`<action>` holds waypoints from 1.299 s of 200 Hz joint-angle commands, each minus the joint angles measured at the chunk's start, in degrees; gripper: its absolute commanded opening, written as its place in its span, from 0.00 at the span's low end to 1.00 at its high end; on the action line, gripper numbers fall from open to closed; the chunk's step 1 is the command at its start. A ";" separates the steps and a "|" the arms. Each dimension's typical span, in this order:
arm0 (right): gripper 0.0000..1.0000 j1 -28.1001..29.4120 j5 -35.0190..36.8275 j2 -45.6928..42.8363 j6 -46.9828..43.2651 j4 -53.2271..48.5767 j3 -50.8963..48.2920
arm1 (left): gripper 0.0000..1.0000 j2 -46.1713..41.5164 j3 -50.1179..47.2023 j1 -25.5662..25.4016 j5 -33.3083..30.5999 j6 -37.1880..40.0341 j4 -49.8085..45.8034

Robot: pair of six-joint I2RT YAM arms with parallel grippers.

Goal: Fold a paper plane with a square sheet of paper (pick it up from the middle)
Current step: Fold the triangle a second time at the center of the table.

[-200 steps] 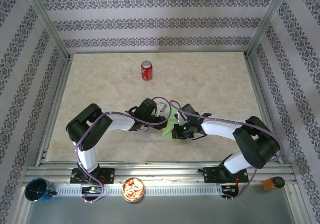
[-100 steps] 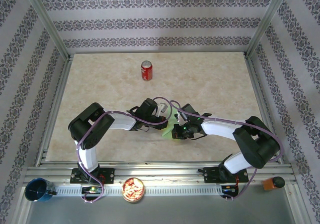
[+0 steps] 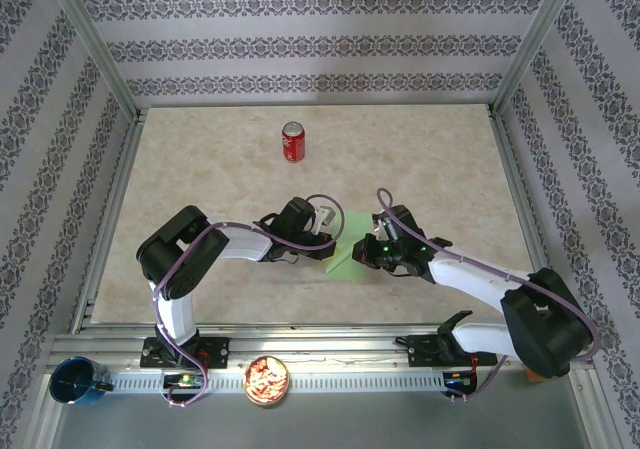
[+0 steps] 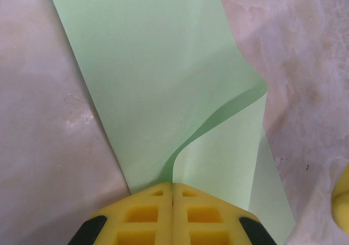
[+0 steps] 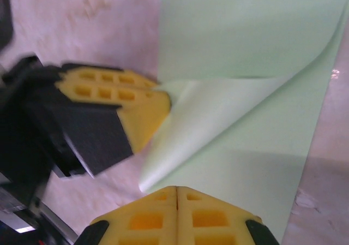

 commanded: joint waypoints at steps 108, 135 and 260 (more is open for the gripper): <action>0.00 1.12 -1.67 12.40 13.17 19.71 0.88 | 0.00 2.39 1.96 0.90 1.51 2.27 -3.75; 0.00 1.12 -1.16 13.49 12.95 19.12 0.84 | 0.00 2.41 1.98 0.90 1.49 2.35 -3.80; 0.00 -1.12 -0.55 12.72 14.94 21.29 -3.79 | 0.00 2.73 1.93 0.98 1.43 2.28 -4.05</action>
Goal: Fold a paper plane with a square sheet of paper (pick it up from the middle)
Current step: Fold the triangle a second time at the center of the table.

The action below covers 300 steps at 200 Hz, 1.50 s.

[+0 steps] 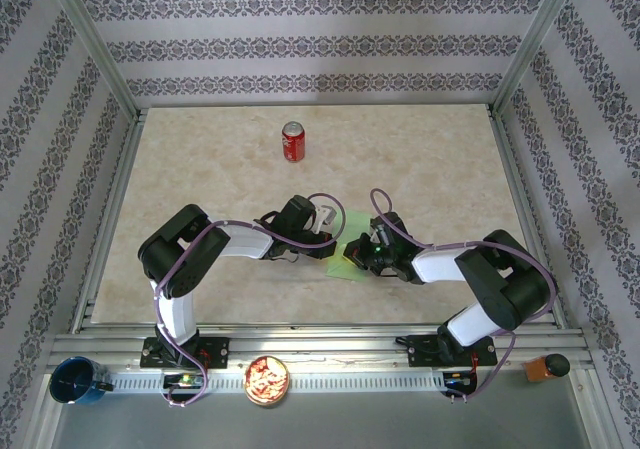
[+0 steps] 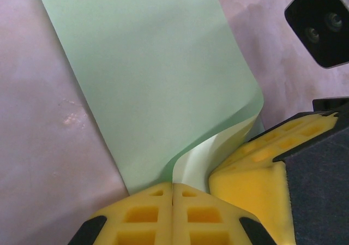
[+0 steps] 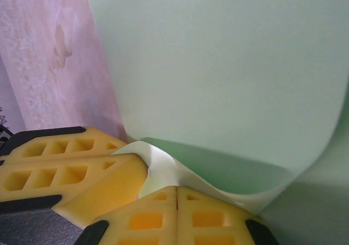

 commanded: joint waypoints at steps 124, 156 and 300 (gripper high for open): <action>0.00 -5.43 3.35 -1.23 1.82 -9.80 0.28 | 0.00 1.84 0.34 0.61 0.10 1.00 -2.37; 0.00 -6.59 3.18 -5.72 0.19 -13.79 3.02 | 0.00 1.63 0.07 0.74 -0.04 1.01 -2.46; 0.00 -11.67 5.14 -6.63 -1.96 -15.73 1.66 | 0.00 1.73 0.08 0.79 0.43 1.08 -2.54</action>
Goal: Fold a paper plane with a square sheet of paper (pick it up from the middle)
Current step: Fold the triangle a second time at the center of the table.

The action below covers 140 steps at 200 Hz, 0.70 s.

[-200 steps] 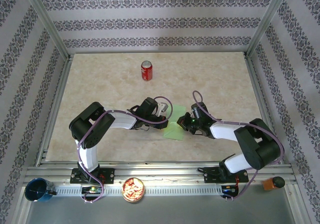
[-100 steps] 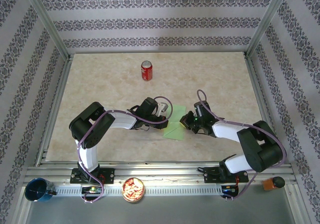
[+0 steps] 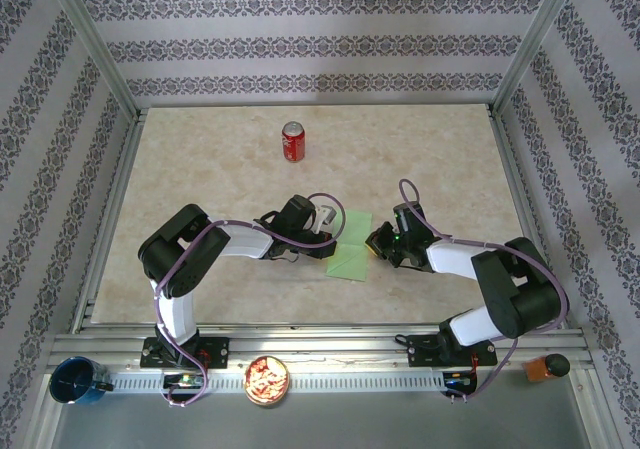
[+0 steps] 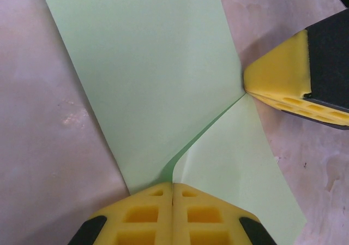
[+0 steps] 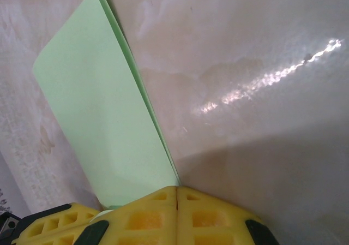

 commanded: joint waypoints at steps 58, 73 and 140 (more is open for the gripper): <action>0.00 3.24 -4.11 -1.60 -3.49 -0.39 3.17 | 0.00 1.69 -0.05 0.59 0.03 1.00 -2.46; 0.00 3.56 -3.03 0.56 -3.41 -0.93 3.07 | 0.00 1.68 0.01 0.59 0.08 0.93 -2.37; 0.00 0.47 -1.45 1.81 -0.87 2.75 -2.04 | 0.00 1.62 -0.10 0.55 0.24 1.43 -2.81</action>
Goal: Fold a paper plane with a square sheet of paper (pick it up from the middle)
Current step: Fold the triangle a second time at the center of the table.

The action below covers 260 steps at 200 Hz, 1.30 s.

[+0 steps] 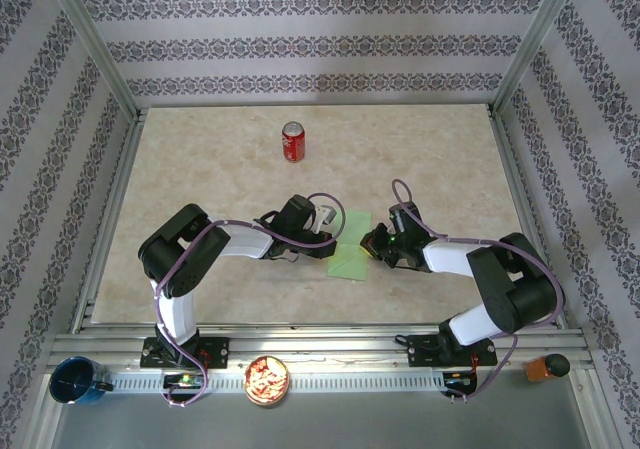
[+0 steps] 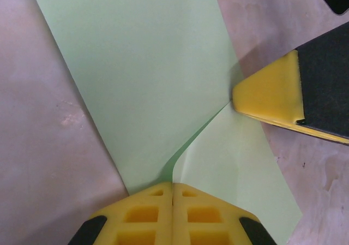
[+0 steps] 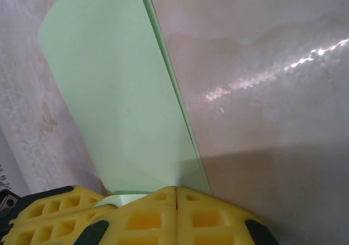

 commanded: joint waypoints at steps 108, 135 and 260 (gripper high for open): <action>0.00 3.35 -0.73 -1.17 -0.36 -2.11 3.10 | 0.00 1.80 0.25 0.53 0.16 1.12 -2.89; 0.00 3.81 -1.25 1.14 -0.55 -1.28 3.22 | 0.00 1.62 0.24 0.53 0.10 1.26 -3.20; 0.00 2.50 -0.05 3.85 -3.60 -3.62 1.51 | 0.30 -5.87 3.14 0.70 -3.69 0.38 -10.44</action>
